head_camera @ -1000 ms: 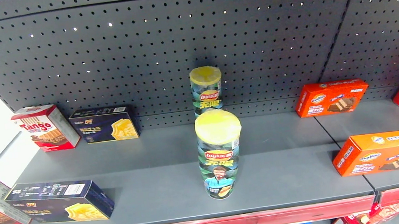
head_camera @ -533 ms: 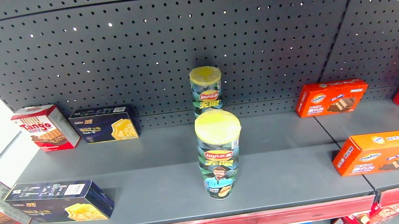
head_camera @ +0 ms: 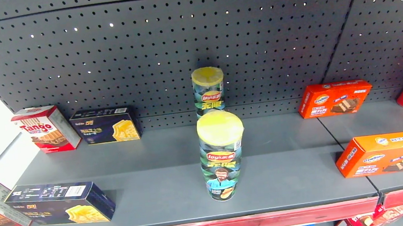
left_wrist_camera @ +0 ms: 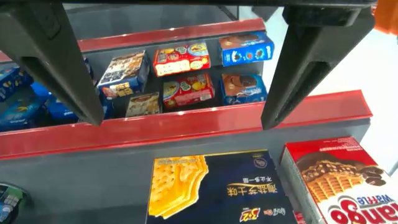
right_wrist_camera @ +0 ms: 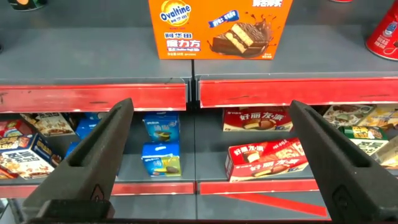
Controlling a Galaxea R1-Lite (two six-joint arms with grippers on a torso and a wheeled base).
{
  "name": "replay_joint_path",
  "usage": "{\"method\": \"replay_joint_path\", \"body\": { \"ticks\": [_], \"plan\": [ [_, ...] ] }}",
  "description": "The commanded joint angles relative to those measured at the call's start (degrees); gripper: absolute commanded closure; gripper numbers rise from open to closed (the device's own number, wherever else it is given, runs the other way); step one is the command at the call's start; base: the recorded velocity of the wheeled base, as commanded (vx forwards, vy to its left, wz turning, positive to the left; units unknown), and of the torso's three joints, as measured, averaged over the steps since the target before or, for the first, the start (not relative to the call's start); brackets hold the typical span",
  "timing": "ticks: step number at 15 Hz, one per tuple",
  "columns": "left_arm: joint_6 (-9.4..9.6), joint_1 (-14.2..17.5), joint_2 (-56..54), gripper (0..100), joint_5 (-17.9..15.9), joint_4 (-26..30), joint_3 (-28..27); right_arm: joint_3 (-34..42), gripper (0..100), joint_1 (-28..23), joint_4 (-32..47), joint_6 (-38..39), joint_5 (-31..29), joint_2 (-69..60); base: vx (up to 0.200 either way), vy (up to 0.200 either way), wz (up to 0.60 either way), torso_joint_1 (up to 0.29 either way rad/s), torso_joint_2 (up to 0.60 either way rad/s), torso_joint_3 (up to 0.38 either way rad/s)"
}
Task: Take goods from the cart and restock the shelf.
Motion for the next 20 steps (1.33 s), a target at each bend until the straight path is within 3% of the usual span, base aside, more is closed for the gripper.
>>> {"method": "replay_joint_path", "body": {
  "ticks": [1, 20],
  "plan": [
    [-0.33, -0.18, -0.73, 0, 0.06, -0.03, 0.01, 0.0, 0, 0.03, -0.06, -0.01, -0.01, 0.08, 0.0, 0.0, 0.0, 0.0, 0.0, 0.0],
    [-0.33, -0.09, -0.73, 0, 0.5, -0.03, 0.01, 0.0, 0, 0.03, 0.02, -0.1, 0.25, 0.17, 0.0, 0.021, 0.0, 0.0, 0.0, 0.0]
  ]
}}
